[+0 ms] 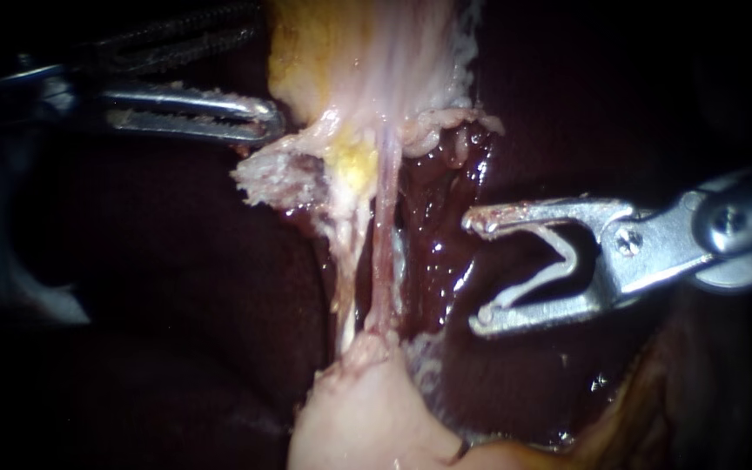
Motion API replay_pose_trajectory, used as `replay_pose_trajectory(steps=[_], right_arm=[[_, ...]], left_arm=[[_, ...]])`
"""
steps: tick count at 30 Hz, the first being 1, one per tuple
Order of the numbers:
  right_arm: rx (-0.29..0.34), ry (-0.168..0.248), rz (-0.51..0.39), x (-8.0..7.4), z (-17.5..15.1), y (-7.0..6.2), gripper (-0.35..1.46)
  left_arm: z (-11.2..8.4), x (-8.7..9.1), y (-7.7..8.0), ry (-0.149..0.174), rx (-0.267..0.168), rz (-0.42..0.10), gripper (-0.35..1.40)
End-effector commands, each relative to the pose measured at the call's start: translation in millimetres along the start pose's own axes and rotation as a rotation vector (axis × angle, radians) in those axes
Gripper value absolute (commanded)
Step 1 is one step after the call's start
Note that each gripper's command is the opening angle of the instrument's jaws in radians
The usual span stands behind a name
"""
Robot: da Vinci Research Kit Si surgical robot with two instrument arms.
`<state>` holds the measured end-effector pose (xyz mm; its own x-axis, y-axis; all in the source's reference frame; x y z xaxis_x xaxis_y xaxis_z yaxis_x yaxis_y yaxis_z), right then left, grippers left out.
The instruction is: Grabbing gallbladder
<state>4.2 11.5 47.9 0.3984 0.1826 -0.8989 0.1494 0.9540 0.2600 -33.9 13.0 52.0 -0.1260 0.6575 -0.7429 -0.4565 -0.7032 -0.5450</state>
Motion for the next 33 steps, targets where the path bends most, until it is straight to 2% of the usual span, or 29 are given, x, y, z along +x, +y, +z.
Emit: replay_pose_trajectory(steps=[1,6,14,18,22,27,33], right_arm=[[0.000,0.000,0.000,0.0,0.0,0.0,0.46],[0.000,0.000,0.000,0.0,0.0,0.0,0.46],[0.001,0.000,-0.001,0.0,-0.2,-0.1,0.46],[0.001,0.000,-0.001,0.0,-0.2,-0.1,0.46],[0.001,0.000,-0.001,0.0,-0.2,-0.1,0.46],[0.001,0.000,-0.001,0.0,-0.2,-0.1,0.46],[0.001,0.000,-0.001,0.0,-0.2,-0.1,0.46]], left_arm=[[0.0,0.0,0.0,0.000,-0.001,0.000,0.71],[-0.4,-0.1,0.5,0.000,-0.011,0.001,0.71],[-1.6,-2.0,3.1,0.001,-0.035,0.015,0.66],[-1.1,-3.2,4.0,-0.026,-0.044,0.011,0.61],[-0.1,-4.3,4.1,-0.038,-0.044,0.000,0.61],[1.0,-5.8,3.2,-0.056,-0.039,-0.015,0.61],[1.6,-7.9,2.9,-0.085,-0.039,-0.039,0.41]])
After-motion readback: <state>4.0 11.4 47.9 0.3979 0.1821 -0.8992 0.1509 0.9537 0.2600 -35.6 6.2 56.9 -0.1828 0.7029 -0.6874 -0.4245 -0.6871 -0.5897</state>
